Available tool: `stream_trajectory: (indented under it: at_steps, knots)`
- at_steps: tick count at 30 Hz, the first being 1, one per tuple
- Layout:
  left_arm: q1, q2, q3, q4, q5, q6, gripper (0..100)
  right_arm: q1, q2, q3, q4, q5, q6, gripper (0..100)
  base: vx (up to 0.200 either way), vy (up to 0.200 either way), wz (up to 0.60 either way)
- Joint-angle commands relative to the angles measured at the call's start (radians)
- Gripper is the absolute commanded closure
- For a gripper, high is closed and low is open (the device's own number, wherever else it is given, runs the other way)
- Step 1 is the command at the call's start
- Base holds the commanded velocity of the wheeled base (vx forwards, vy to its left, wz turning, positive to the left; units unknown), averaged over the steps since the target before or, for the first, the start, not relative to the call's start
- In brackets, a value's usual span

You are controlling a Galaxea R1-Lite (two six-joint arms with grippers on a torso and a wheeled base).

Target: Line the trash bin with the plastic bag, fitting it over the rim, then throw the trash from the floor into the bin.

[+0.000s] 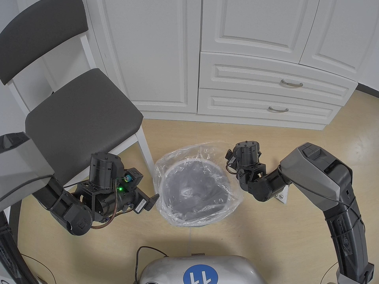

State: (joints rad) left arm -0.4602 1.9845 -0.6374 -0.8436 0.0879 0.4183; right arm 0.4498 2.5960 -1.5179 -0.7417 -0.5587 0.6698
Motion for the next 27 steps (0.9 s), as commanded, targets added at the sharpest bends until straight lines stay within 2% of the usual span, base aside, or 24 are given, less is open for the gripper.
stream_trajectory:
  at_steps: [1,4,6,10,12,16,21,22,27]
  knots:
    - [0.000,0.051,-0.024,-0.045,0.013,-0.006,0,0.059,-0.123,0.119,-0.005,-0.003,-0.021,0,0.000,0.000,0.00]
    - [0.000,0.082,-0.024,-0.101,0.013,-0.004,0,0.098,-0.194,0.176,-0.007,-0.004,-0.044,0,0.000,0.000,0.00]
    - [0.000,0.129,-0.028,-0.186,0.015,-0.004,0,0.147,-0.283,0.258,-0.008,-0.003,-0.075,0,0.000,0.000,0.00]
    - [0.000,0.189,-0.059,-0.253,0.018,-0.006,0,0.173,-0.341,0.329,-0.034,-0.003,-0.111,0,0.000,0.000,0.00]
    - [0.000,0.201,-0.065,-0.259,0.038,-0.004,0,0.173,-0.341,0.338,-0.054,-0.004,-0.131,0,0.000,0.000,0.00]
    - [-0.008,0.247,-0.111,-0.264,0.139,-0.001,0,0.153,-0.333,0.377,-0.116,-0.006,-0.210,0,0.000,0.000,0.00]
    - [-0.018,0.283,-0.148,-0.290,0.217,-0.003,0,0.133,-0.318,0.413,-0.160,-0.004,-0.268,0,0.000,0.000,0.00]
    - [-0.021,0.295,-0.166,-0.301,0.257,-0.003,0,0.119,-0.300,0.420,-0.174,-0.004,-0.294,0,0.000,0.000,0.00]
    - [-0.021,0.315,-0.206,-0.305,0.311,-0.009,0,0.092,-0.255,0.450,-0.183,-0.001,-0.365,0,0.000,0.000,0.00]
